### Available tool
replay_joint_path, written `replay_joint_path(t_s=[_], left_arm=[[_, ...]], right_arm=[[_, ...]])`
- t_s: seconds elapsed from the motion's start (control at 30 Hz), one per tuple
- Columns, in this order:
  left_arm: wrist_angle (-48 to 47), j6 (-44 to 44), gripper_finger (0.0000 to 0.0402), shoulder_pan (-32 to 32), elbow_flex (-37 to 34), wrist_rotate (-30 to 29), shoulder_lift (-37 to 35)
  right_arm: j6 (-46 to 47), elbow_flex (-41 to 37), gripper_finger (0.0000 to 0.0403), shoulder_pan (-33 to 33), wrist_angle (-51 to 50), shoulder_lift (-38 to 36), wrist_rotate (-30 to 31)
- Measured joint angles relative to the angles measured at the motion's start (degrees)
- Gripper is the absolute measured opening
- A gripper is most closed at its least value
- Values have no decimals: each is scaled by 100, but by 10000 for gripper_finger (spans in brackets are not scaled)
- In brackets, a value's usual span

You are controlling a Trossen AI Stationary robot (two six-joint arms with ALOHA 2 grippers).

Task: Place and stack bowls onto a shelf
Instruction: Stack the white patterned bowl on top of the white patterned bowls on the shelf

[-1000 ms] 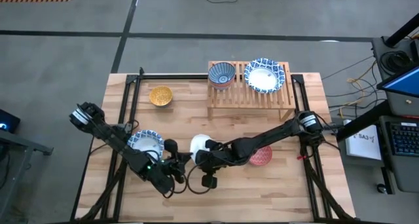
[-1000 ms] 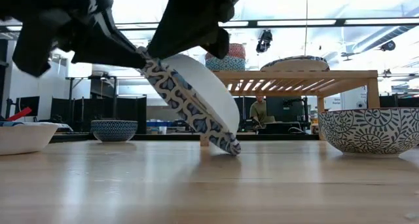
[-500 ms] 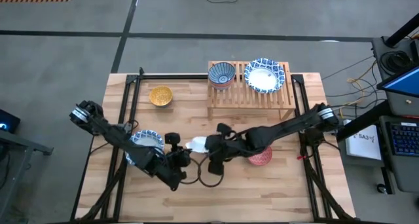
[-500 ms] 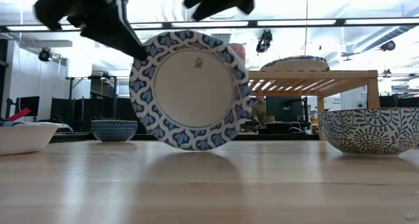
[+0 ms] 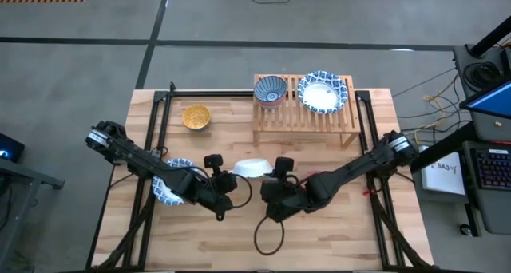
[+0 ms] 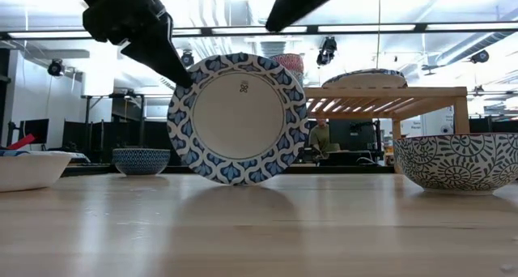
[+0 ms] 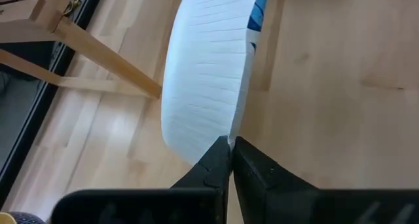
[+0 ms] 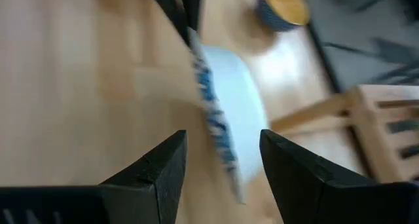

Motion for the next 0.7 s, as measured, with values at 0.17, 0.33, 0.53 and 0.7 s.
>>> replay_joint_path(t_s=[0.17,0.33,0.53,0.7], left_arm=[[42,8,0,0,0,2,-1],[117,104,0,-1,0,-49,-2],[155,196,0,-2,0,-70,-3],[203,462,1,0,0,-114,-29]], right_arm=[[-214,-2,185,-68,-1,333,172],[-208,-4,182,-287,36,645,290],[-171,-4,111,-445,169,745,623],[-177,-2,19,-481,171,693,659]])
